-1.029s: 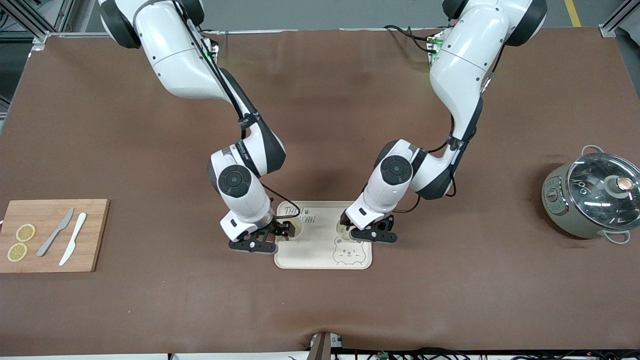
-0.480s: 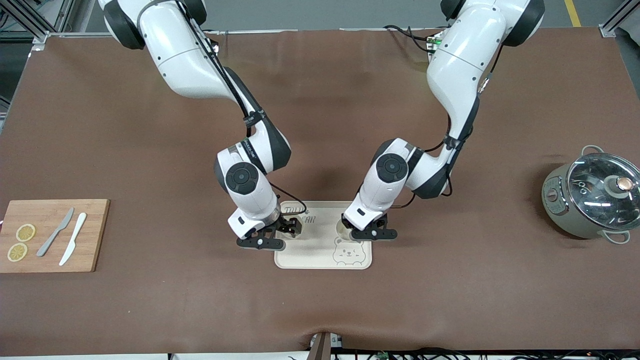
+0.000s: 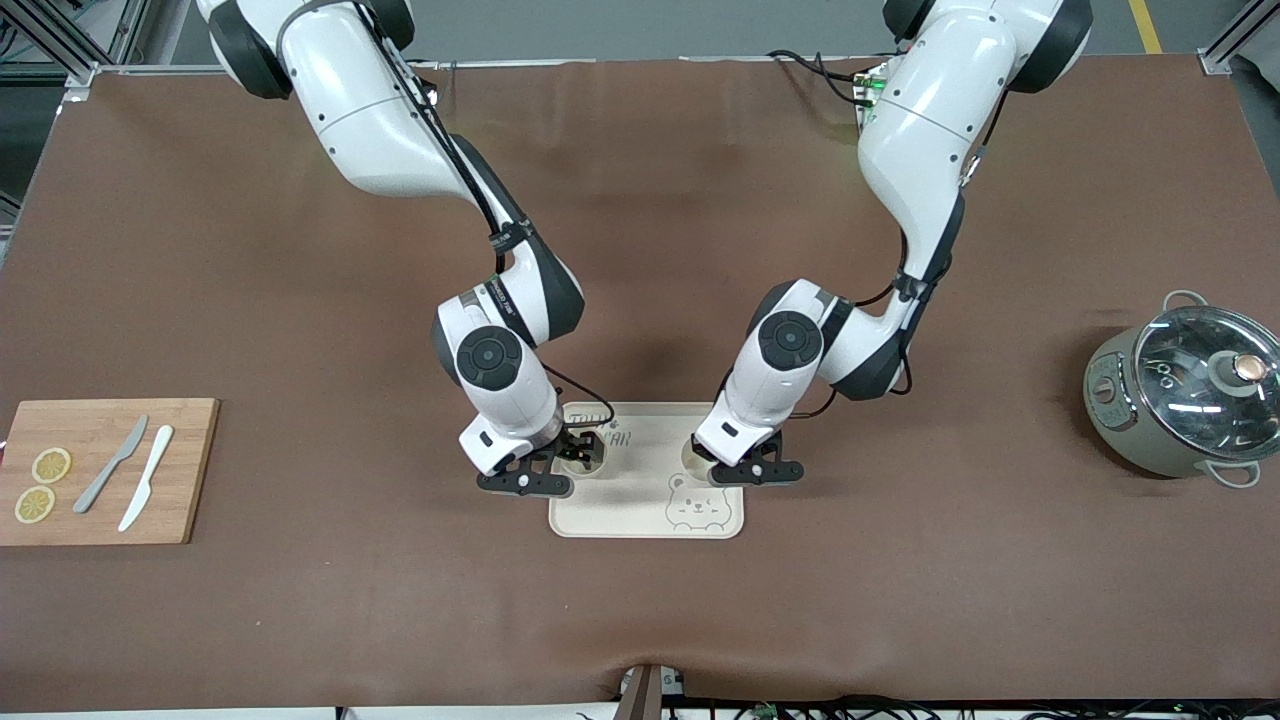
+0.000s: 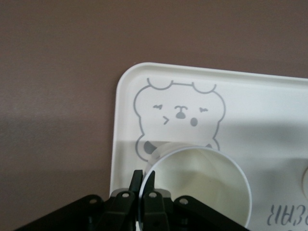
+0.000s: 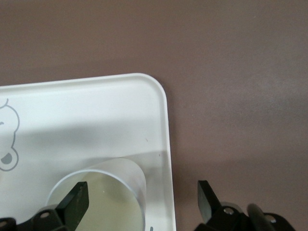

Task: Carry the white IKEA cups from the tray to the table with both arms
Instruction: 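Lower both grippers around the white cups and close them, then carry the cup toward the pot while the right gripper carries toward the board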

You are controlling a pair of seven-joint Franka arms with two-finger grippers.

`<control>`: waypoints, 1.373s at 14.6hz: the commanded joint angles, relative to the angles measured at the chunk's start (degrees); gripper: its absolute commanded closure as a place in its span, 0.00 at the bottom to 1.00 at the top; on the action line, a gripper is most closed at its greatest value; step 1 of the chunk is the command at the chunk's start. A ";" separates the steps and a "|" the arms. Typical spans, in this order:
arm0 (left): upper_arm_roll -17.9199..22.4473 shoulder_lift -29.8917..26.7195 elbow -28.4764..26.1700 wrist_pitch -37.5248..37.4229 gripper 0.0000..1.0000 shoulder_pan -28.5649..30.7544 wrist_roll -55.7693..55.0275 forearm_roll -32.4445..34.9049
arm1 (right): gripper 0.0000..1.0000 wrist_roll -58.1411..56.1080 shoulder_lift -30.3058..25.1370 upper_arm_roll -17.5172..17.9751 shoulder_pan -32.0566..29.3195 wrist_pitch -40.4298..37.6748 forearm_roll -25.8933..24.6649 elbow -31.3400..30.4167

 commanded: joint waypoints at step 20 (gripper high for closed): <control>-0.80 -45.05 -58.53 7.68 1.00 16.86 20.78 1.71 | 1.00 -0.36 0.12 -0.13 0.17 4.60 0.67 -2.78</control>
